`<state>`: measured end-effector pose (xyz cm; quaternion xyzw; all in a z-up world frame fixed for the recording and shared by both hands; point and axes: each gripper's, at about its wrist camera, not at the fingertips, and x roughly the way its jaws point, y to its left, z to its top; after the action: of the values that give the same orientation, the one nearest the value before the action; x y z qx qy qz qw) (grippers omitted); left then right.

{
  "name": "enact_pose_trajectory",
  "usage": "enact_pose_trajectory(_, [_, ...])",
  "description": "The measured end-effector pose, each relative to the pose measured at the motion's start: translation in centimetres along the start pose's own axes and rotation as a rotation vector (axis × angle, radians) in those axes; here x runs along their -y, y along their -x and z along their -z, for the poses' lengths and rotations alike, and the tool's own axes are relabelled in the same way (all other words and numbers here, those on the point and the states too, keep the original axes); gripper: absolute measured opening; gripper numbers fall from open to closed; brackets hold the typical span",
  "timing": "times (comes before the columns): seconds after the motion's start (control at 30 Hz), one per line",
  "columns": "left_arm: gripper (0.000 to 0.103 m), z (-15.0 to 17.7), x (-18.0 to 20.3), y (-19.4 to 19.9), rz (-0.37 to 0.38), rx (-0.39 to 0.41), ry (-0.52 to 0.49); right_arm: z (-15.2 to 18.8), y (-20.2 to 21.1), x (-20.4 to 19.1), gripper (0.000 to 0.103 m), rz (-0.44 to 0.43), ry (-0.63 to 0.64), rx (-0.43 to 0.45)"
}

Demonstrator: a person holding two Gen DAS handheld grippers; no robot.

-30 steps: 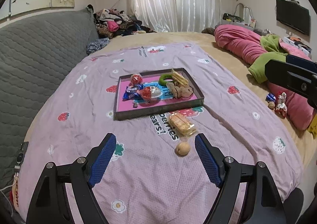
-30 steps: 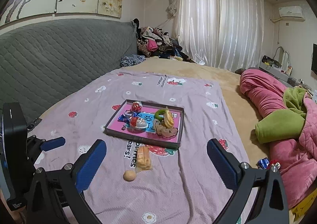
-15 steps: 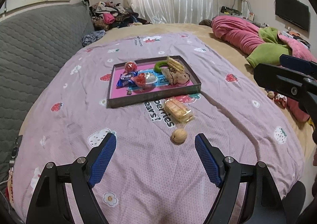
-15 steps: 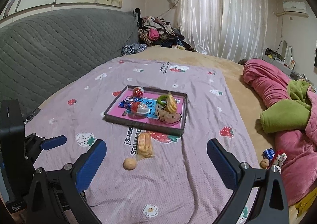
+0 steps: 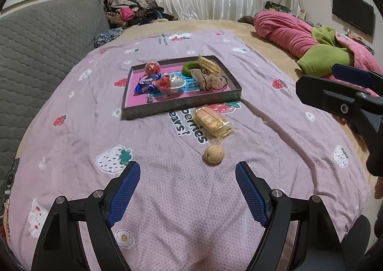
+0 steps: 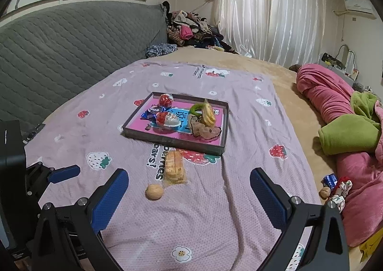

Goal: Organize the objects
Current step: 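Move both tools back toward the wrapped biscuit and walnut on the bedspread, then grasp the walnut with the left tool while the right tool grasps the wrapped biscuit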

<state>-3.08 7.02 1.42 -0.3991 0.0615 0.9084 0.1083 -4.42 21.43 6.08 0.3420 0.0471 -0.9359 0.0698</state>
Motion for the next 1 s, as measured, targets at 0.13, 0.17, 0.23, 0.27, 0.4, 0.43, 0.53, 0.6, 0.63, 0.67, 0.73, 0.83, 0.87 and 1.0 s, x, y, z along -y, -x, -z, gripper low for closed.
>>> enact_pose_trajectory(0.13, [0.083, 0.1, 0.2, -0.8, 0.010, -0.011, -0.002, 0.0, -1.1, -0.1, 0.102, -0.004, 0.009, -0.018])
enact_pose_trajectory(0.17, [0.083, 0.1, 0.3, -1.0, 0.011, -0.013, -0.003, 0.0, -1.3, -0.1, 0.102, -0.005, 0.011, -0.020])
enact_pose_trajectory(0.23, [0.083, 0.2, 0.4, -1.4, 0.021, -0.021, -0.002, 0.0, -1.8, 0.0, 0.102, -0.007, 0.015, -0.027])
enact_pose_trajectory(0.27, [0.083, 0.2, 0.4, -1.6, 0.026, -0.025, 0.001, 0.0, -2.1, 0.0, 0.102, -0.008, 0.016, -0.031])
enact_pose_trajectory(0.4, [0.083, 0.2, 0.6, -2.6, 0.027, -0.037, -0.001, 0.2, -3.2, 0.3, 0.102, -0.016, 0.009, -0.047])
enact_pose_trajectory(0.43, [0.083, 0.2, 0.5, -2.8, 0.030, -0.039, 0.001, 0.2, -3.7, 0.5, 0.102, -0.020, 0.006, -0.054])
enact_pose_trajectory(0.53, [0.083, 0.3, 0.6, -3.5, 0.037, -0.045, 0.005, 0.3, -4.7, 0.8, 0.102, -0.020, 0.008, -0.072])
enact_pose_trajectory(0.6, [0.083, 0.3, 0.7, -4.1, 0.041, -0.049, 0.006, 0.3, -5.5, 0.9, 0.102, -0.015, 0.013, -0.083])
enact_pose_trajectory(0.63, [0.083, 0.3, 0.7, -4.4, 0.043, -0.050, 0.008, 0.3, -6.1, 0.9, 0.102, -0.016, 0.016, -0.089])
enact_pose_trajectory(0.67, [0.083, 0.3, 0.8, -4.7, 0.045, -0.049, 0.009, 0.4, -6.4, 1.0, 0.102, -0.016, 0.017, -0.092])
enact_pose_trajectory(0.73, [0.083, 0.4, 0.8, -5.2, 0.052, -0.047, 0.011, 0.4, -7.2, 1.0, 0.102, -0.019, 0.020, -0.103])
enact_pose_trajectory(0.83, [0.083, 0.6, 0.9, -6.1, 0.068, -0.046, 0.013, 0.4, -8.4, 0.9, 0.102, -0.021, 0.031, -0.113])
enact_pose_trajectory(0.87, [0.083, 0.6, 0.9, -6.3, 0.072, -0.047, 0.014, 0.4, -8.9, 0.8, 0.102, -0.022, 0.036, -0.121])
enact_pose_trajectory(1.0, [0.083, 0.7, 0.8, -7.7, 0.104, -0.055, 0.023, 0.6, -10.7, 0.5, 0.102, -0.033, 0.048, -0.143])
